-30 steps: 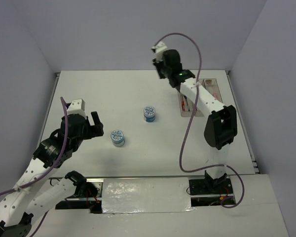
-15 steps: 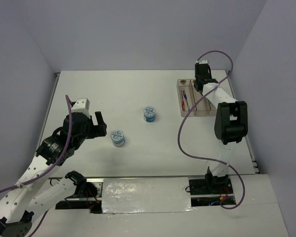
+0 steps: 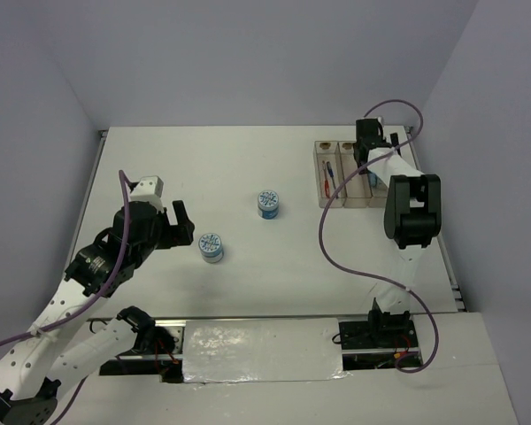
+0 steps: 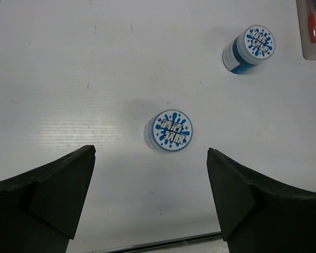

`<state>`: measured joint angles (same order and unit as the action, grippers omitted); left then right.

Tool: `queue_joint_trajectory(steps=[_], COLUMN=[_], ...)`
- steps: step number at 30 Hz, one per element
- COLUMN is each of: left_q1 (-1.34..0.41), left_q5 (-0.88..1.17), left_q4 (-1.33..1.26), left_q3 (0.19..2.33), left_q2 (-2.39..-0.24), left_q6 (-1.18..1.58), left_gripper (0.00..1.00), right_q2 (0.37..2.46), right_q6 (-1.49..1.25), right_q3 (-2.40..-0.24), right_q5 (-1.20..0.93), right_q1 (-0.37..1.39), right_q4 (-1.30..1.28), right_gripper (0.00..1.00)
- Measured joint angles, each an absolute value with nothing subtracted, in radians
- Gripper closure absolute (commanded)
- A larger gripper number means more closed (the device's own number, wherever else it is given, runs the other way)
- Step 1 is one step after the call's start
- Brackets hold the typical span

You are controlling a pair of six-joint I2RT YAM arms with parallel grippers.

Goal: Sort the stationery into containers
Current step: Place the stationery in the storage box, then pick up the stationery from the center of the board.

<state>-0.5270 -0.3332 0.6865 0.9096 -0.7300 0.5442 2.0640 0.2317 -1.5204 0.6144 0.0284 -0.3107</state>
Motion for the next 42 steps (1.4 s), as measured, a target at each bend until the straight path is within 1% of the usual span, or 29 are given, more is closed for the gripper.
queue_joint_trajectory(steps=[1, 8, 14, 17, 20, 25, 32, 42], left_q1=[-0.527, -0.527, -0.527, -0.527, -0.527, -0.527, -0.527, -0.527], left_q5=[-0.332, -0.332, -0.334, -0.336, -0.342, -0.353, -0.362, -0.362], left_q4=[0.686, 0.686, 0.687, 0.687, 0.687, 0.688, 0.688, 0.688], left_q3=[0.910, 0.910, 0.910, 0.910, 0.910, 0.910, 0.910, 0.910], left_q2=[-0.730, -0.732, -0.739, -0.751, -0.755, -0.755, -0.758, -0.757], left_q6=[0.544, 0.544, 0.545, 0.545, 0.545, 0.546, 0.546, 0.546], left_gripper=[0.01, 0.01, 0.01, 0.01, 0.01, 0.01, 0.01, 0.01], right_q2=[2.062, 2.016, 1.928, 1.855, 1.796, 1.805, 1.885, 1.905], right_q6=[0.241, 0.170, 0.084, 0.024, -0.051, -0.147, -0.223, -0.242], right_q3=[-1.535, -1.584, -1.574, -1.528, -1.484, -1.469, -1.431, -1.398], right_q5=[0.645, 0.588, 0.556, 0.434, 0.240, 0.118, 0.084, 0.154], right_q1=[0.028, 0.058, 0.206, 0.285, 0.361, 0.486, 0.638, 0.663], right_q4=[-0.314, -0.353, -0.375, -0.358, -0.340, -0.323, -0.297, -0.248], right_gripper=[0.00, 0.00, 0.00, 0.00, 0.00, 0.00, 0.00, 0.00])
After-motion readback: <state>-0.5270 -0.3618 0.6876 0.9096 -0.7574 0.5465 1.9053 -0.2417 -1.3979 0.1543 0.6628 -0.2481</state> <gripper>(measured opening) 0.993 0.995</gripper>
